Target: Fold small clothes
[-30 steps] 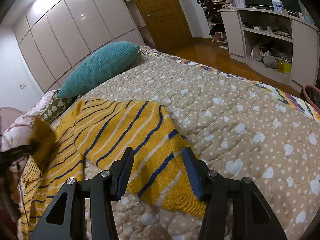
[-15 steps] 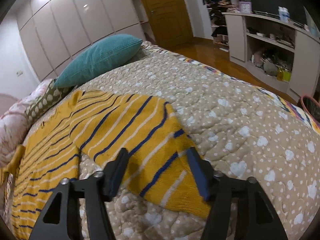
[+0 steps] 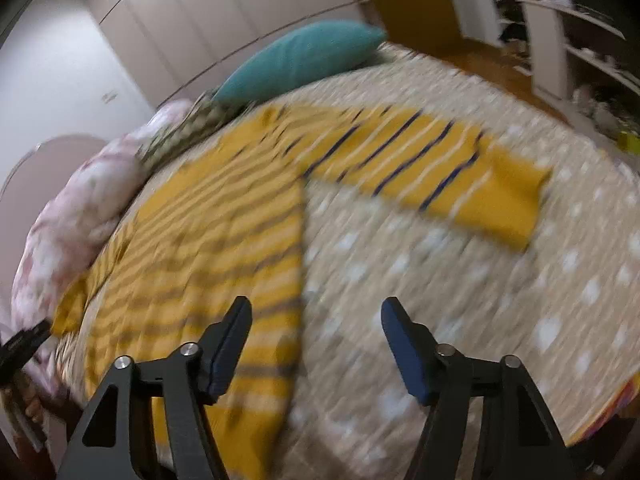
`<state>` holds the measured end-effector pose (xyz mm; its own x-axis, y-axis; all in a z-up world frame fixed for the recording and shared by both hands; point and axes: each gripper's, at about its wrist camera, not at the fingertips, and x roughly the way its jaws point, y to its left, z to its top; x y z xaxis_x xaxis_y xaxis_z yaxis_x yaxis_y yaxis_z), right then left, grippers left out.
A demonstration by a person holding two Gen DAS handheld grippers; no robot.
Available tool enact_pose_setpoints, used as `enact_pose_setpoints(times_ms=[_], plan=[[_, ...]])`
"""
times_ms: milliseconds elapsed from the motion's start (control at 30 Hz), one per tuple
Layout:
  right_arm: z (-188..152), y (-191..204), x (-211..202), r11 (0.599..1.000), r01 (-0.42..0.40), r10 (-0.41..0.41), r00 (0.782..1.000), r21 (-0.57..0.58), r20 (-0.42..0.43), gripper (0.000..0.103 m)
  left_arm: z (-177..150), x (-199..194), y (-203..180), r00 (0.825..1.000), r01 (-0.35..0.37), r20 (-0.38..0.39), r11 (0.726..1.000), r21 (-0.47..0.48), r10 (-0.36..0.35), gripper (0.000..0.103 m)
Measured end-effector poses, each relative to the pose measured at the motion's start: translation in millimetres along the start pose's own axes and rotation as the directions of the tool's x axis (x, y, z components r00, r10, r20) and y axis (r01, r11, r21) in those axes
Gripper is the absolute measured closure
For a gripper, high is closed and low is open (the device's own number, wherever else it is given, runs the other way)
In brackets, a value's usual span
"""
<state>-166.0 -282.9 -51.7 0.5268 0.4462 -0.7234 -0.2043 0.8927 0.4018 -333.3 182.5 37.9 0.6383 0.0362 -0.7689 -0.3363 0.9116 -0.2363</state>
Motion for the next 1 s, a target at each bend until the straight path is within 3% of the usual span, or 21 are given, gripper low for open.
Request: enact_pose_setpoints(times_ms=[167,233,267,333,400,533,667,733,867,933,1000], plan=[[-35.8,22.0,14.7,0.997,-0.043,0.043,0.999,-0.06,-0.008,0.045,-40.7,32.1,-38.8,0.99,0.068,-0.128,0.997,0.039,-0.063,0.058],[-43.5,30.9,16.4,0.997,-0.048,0.047,0.999,-0.064,-0.018,0.053,-57.7,48.7,-51.0,0.991,0.039,-0.129,0.998,0.058,-0.031,0.056],[-43.3,35.1,19.3,0.997,-0.033,0.032,0.999,-0.073,-0.021,0.062,-58.2,50.8,-56.0,0.992,0.015,-0.125,0.998,0.069,-0.006,0.057],[-43.5,41.3,23.7,0.995,-0.01,0.008,1.0,-0.095,-0.025,0.081,-54.1,49.1,-58.8,0.991,-0.05,-0.119,0.993,0.104,0.063,0.095],[-40.6,41.8,26.2,0.997,-0.035,0.032,0.999,-0.071,-0.038,0.09,-47.8,41.1,-50.6,0.992,-0.024,-0.119,0.998,0.066,0.032,0.097],[-43.3,45.5,7.2,0.996,-0.058,0.055,0.998,-0.072,-0.041,0.093,-38.2,9.2,-33.1,0.996,-0.016,-0.086,1.0,-0.006,0.015,0.097],[-62.0,56.3,-24.4,0.99,-0.11,0.104,0.992,-0.092,-0.066,0.098,-46.9,-23.2,-21.1,0.997,-0.069,-0.046,0.998,-0.015,0.068,0.103],[-72.7,61.9,-30.8,0.988,-0.109,0.101,0.992,-0.113,-0.081,0.098,-54.1,-29.5,-16.0,0.992,-0.117,-0.048,0.993,-0.001,0.117,0.103],[-72.1,51.8,-38.1,0.992,-0.088,0.082,0.994,-0.092,-0.074,0.095,-65.0,-36.0,5.1,0.991,-0.126,-0.05,0.992,-0.024,0.125,0.1],[-56.3,30.0,-44.1,0.998,-0.062,0.062,0.998,-0.007,-0.028,0.092,-64.5,-37.4,9.5,0.989,-0.145,-0.026,0.989,-0.028,0.144,0.087],[-40.1,1.5,-47.1,0.995,-0.03,0.029,0.999,0.095,0.021,0.06,-64.6,-39.5,10.5,0.989,-0.148,-0.002,0.988,-0.042,0.148,0.06]])
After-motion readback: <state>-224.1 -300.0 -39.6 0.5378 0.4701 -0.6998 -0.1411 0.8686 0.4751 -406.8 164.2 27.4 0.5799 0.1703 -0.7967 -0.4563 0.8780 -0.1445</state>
